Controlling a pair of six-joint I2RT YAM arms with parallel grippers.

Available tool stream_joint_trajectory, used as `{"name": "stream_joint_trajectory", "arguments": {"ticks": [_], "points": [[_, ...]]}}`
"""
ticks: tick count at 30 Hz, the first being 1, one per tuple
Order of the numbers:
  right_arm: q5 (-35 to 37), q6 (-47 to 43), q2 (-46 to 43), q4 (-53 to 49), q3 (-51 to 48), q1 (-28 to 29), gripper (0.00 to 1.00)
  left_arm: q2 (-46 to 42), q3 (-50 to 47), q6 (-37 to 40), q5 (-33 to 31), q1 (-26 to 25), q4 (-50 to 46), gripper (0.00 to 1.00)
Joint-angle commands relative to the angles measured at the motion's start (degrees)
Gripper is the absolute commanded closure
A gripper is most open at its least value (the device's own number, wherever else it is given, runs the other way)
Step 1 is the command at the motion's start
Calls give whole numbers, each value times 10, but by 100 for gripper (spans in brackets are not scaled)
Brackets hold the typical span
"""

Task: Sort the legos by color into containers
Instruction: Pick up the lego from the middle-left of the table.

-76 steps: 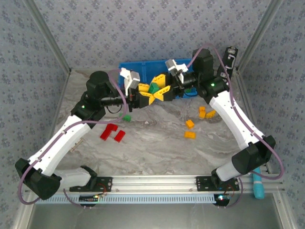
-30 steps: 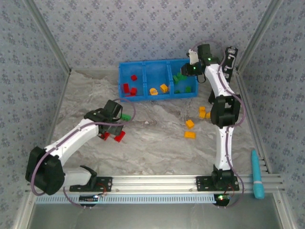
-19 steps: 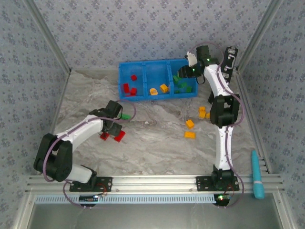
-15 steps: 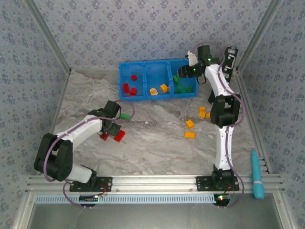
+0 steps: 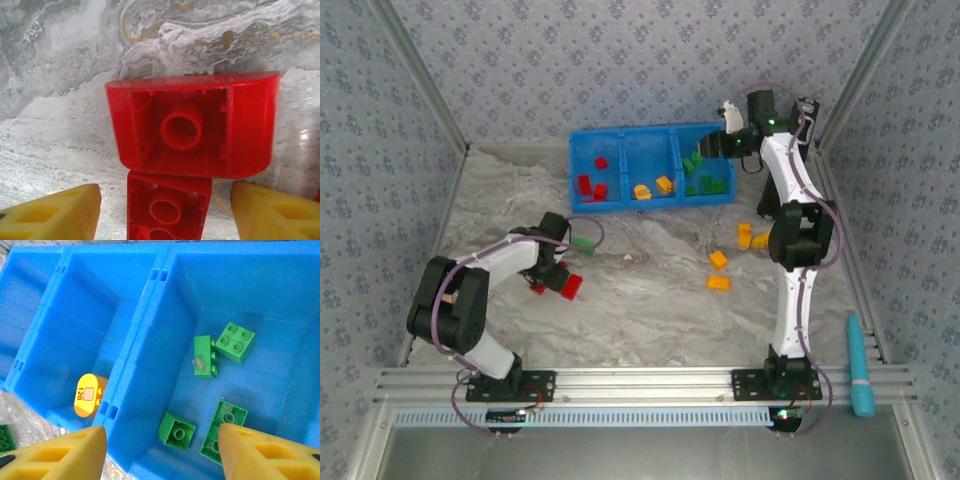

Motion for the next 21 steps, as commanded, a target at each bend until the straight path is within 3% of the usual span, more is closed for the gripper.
{"name": "stream_joint_trajectory", "arguments": {"ticks": [1, 2, 11, 16, 21], "points": [[-9, -4, -33, -11, -12, -11, 38, 20, -1, 27, -9, 4, -12, 51], [-8, -5, -35, -10, -15, -11, 38, 26, -1, 28, -15, 5, -12, 58], [-6, -13, -65, -17, -41, -12, 37, 38, 24, 44, 46, 18, -54, 64], [-10, -61, -145, 8, -148, 19, 35, 10, 143, -17, 39, -18, -152, 65], [6, -93, -250, 83, -296, 97, 35, -31, 271, -34, 67, -24, -159, 67]]}}
